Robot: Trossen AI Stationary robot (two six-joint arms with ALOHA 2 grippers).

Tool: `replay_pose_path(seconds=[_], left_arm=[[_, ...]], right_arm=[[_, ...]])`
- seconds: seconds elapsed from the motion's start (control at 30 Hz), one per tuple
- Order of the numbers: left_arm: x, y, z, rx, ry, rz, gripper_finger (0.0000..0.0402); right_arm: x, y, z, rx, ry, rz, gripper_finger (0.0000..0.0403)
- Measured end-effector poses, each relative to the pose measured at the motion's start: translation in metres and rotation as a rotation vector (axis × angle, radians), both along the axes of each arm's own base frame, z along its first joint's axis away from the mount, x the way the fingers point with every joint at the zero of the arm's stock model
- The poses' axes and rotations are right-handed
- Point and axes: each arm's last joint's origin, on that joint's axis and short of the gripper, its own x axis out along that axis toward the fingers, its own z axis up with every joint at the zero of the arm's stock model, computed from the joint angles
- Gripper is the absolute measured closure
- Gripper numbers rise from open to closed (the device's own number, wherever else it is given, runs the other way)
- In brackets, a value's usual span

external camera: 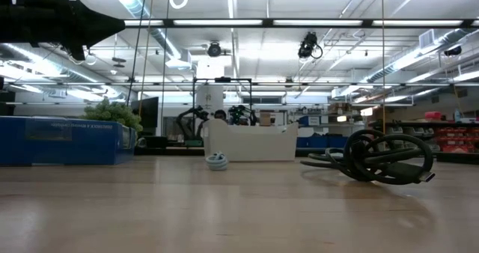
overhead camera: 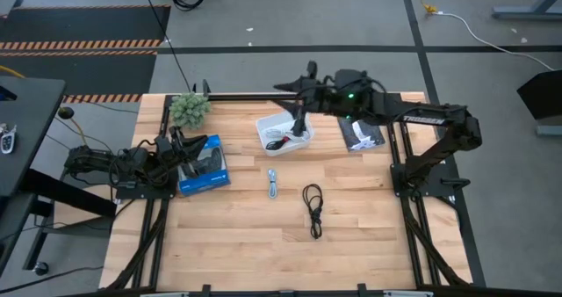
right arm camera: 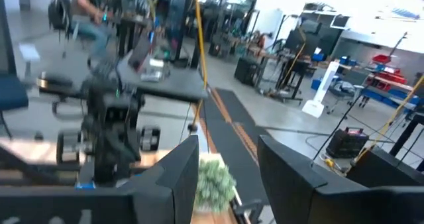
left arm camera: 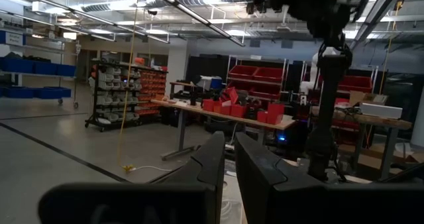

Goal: Pick and place USB-C Cables
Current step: Put the black USB cable into the white bin

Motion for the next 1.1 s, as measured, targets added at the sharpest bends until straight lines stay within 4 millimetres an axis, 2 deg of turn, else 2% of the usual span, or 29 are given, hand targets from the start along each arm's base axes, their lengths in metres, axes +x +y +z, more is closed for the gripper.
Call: replay_pose_path(seconds=[0.27, 0.6, 0.77, 1.1], left_arm=[[0.0, 0.0, 0.0, 0.0, 0.001, 0.0, 0.0358], [0.0, 0.0, 0.0, 0.0, 0.0, 0.0, 0.0358], [0.0, 0.0, 0.0, 0.0, 0.0, 0.0, 0.0358], [0.0, 0.0, 0.0, 0.0, 0.0, 0.0, 0.0358]], right_arm=[[-0.025, 0.004, 0.03, 0.14, -0.085, -0.02, 0.0243], [-0.041, 0.013, 0.047, 0.219, 0.029, -0.016, 0.0243], [-0.045, 0.017, 0.043, 0.246, 0.129, -0.007, 0.0243], [-0.051, 0.024, 0.019, 0.392, 0.376, 0.104, 0.0243]])
